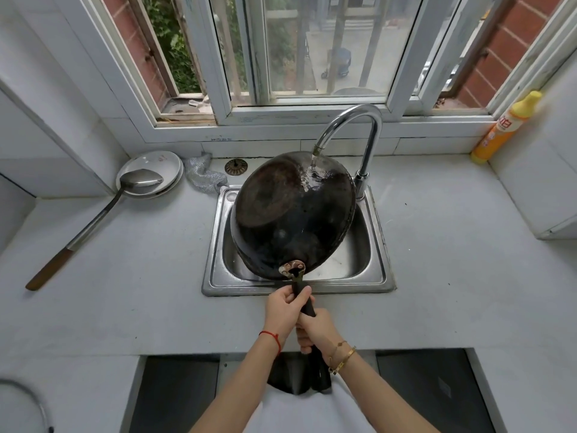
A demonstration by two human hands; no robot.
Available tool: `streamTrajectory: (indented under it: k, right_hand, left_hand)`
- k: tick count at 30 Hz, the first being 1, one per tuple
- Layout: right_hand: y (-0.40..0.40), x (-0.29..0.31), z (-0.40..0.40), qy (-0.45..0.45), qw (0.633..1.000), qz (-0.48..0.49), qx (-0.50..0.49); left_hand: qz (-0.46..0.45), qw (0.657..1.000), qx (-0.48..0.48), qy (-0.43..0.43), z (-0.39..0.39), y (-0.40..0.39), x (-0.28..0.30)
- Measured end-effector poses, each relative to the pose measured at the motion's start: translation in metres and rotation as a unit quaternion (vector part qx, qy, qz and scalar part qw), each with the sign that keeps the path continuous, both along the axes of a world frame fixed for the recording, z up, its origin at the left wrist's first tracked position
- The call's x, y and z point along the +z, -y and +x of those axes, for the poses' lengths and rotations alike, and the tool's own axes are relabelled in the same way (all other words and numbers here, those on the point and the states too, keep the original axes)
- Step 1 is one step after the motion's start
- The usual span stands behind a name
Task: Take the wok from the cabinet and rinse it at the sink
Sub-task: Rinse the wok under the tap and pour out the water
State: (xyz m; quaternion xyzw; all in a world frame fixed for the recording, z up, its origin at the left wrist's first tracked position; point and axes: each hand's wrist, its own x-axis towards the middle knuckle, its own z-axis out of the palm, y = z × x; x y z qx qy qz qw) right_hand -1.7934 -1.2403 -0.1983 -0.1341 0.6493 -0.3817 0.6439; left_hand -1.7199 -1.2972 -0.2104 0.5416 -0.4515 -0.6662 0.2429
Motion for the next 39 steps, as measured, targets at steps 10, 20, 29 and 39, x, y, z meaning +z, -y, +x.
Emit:
streamTrajectory:
  k: [10,20,29,39]
  right_hand:
    - [-0.011,0.002,-0.008,-0.001,1.0,0.01,-0.018]
    - [-0.003,0.001,-0.014,-0.013,0.999,0.01,-0.031]
    - [0.01,-0.001,-0.01,-0.021,1.0,0.011,-0.016]
    - [0.011,0.003,0.004,-0.055,0.998,-0.004,0.013]
  left_hand:
    - [-0.001,1.0,-0.019,0.001,-0.011,-0.01,0.0]
    - [0.002,1.0,-0.031,-0.003,-0.019,-0.001,0.004]
    - [0.019,1.0,-0.007,-0.017,-0.014,0.007,0.006]
    - [0.049,0.996,0.048,-0.055,0.005,0.004,0.004]
